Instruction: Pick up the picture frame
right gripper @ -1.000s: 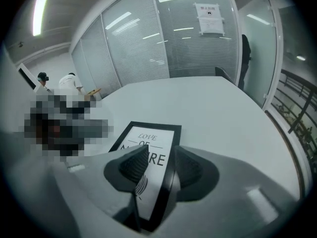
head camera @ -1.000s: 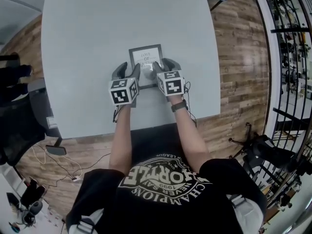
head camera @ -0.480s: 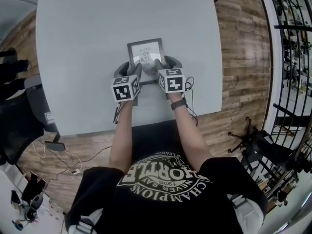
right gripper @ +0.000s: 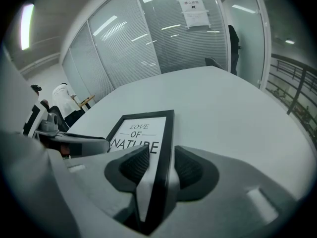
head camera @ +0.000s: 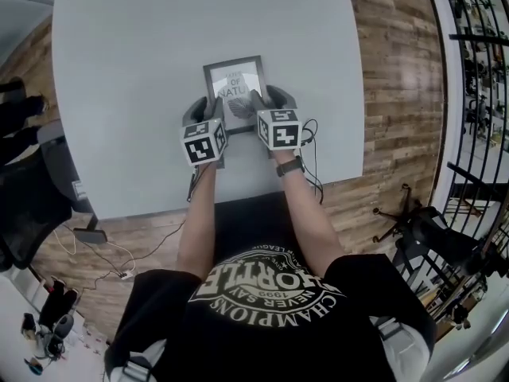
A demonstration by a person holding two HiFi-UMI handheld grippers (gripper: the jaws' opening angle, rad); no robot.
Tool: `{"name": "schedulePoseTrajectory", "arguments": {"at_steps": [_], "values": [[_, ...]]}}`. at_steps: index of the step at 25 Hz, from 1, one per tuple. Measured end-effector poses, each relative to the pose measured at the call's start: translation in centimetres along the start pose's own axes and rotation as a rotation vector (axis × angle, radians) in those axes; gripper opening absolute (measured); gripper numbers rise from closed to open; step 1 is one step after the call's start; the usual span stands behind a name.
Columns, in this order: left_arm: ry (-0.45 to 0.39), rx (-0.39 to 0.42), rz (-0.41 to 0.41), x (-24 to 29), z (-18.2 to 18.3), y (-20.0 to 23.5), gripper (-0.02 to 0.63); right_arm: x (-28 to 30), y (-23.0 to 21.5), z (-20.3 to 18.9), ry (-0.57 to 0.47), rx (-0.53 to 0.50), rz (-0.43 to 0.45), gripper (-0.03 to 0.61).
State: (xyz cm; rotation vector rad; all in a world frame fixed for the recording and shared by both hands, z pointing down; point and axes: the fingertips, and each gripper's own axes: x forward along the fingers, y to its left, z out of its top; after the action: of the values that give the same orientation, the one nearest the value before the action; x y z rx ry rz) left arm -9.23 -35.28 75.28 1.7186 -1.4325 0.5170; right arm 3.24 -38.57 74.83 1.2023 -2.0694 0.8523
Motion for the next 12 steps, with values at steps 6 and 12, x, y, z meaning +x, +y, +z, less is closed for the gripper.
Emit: {"name": "schedulePoseTrajectory", "arguments": {"at_steps": [6, 12], "values": [[-0.005, 0.033, 0.008, 0.16, -0.07, -0.55, 0.095, -0.11, -0.11, 0.05, -0.012, -0.001, 0.001, 0.135], [-0.020, 0.028, 0.039, 0.13, 0.18, -0.31, 0.087, -0.02, -0.24, 0.29, -0.010, 0.025, -0.001, 0.110]]}}
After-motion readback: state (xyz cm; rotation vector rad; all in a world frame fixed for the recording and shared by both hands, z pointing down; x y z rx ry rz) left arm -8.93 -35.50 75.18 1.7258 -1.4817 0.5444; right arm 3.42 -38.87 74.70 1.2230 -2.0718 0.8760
